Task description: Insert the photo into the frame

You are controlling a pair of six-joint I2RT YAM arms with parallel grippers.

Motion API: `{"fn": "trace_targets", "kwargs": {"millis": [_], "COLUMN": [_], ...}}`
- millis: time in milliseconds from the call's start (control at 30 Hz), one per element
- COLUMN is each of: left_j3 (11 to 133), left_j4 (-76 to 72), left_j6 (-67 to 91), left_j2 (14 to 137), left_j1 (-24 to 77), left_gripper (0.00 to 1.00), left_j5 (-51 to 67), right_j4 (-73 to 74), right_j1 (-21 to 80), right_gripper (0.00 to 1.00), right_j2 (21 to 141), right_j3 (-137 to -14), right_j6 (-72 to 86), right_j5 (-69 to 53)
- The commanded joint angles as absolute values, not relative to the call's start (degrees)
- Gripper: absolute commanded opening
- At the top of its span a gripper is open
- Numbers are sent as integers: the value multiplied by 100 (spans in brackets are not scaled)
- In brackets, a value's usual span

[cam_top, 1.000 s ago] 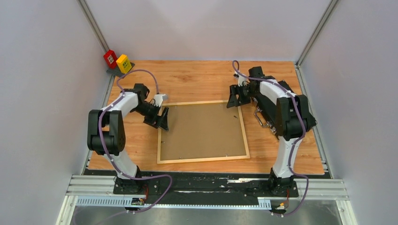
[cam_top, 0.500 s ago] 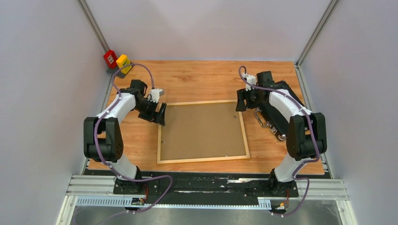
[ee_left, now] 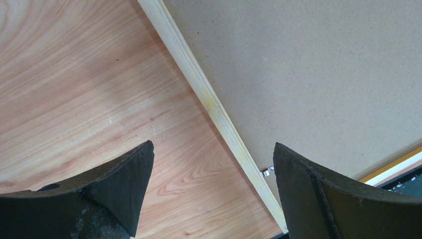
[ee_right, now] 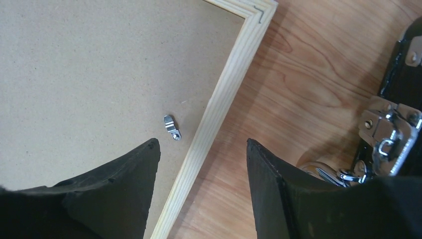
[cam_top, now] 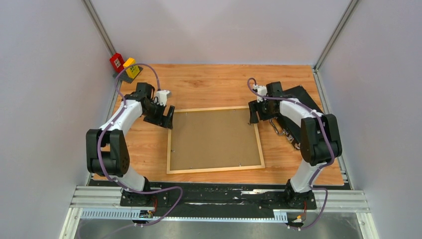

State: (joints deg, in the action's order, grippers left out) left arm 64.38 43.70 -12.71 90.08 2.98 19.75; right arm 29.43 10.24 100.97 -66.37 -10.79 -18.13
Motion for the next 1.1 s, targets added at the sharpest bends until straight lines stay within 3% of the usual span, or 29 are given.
{"fn": "trace_targets", "kwargs": {"millis": [0,367,1067], "left_j3": [6382,6348,6324], "left_j4": [4196,4185,4201], "left_j6": [-1170,-1184,-1195], "left_j2": [8817,8910,8964], "left_j1": [290,291,296], "left_gripper": [96,96,95], "left_j5": [1915,1937,1964], "right_j4": [2610,2558,2553], "right_j1": [1162,1480,1510], "right_gripper": [63,61,43], "right_j2": [10194,10455,10573], "right_j3": [-6614,-6613,-6705], "right_j6": [-1046,-1055,-1111], "right_j5": [-1649,-1371,-1240]}}
